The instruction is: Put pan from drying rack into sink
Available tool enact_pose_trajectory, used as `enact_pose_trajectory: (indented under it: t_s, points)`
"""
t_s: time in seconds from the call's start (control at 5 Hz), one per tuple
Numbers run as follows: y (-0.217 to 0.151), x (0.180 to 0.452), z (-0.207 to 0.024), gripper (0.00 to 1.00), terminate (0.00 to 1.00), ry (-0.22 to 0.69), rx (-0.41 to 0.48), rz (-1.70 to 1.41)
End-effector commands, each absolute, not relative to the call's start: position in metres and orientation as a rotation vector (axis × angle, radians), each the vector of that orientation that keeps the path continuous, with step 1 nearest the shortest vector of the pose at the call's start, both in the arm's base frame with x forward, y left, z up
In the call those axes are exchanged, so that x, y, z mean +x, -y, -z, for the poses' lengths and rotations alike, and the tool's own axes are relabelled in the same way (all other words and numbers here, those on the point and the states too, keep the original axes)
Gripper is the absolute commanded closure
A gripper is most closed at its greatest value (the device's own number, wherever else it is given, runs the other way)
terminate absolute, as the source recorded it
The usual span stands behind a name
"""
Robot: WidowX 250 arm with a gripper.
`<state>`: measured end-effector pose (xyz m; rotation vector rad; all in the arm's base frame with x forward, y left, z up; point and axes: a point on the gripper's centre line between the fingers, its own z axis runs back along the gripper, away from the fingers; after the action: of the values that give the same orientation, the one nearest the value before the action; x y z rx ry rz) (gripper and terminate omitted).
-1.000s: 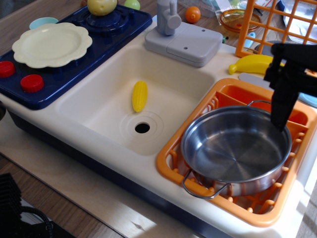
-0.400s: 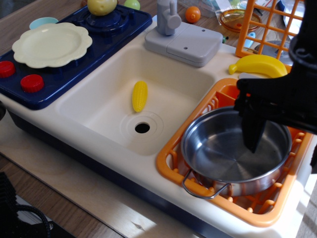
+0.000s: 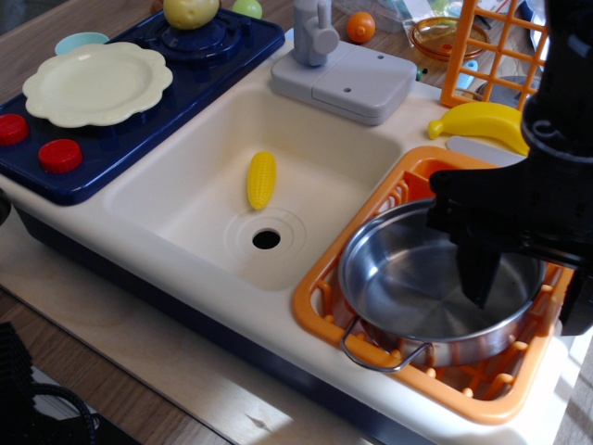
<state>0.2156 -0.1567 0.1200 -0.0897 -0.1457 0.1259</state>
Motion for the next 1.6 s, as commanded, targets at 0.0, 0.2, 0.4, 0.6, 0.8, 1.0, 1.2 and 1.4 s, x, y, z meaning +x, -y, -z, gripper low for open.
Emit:
enact_pose_trajectory:
  t_s: [0.0,0.2,0.4,0.6,0.8,1.0,1.2,1.4]
  points:
    - [0.16,0.217,-0.135,1.0,0.0,0.163,-0.089,-0.132]
    - [0.156,0.219,-0.151,1.0,0.0,0.154,-0.056,-0.125]
    - [0.149,0.217,-0.164,1.0,0.0,0.149,-0.026,-0.12]
    - [0.139,0.216,-0.184,1.0,0.0,0.138,0.036,-0.114]
    - [0.122,0.213,-0.201,1.0,0.0,0.134,0.107,-0.095]
    - [0.1,0.214,-0.2,1.0,0.0,0.158,0.139,-0.07]
    - [0.071,0.221,-0.182,1.0,0.0,0.193,0.115,-0.043]
    - [0.047,0.225,-0.165,1.0,0.0,0.176,0.053,-0.051]
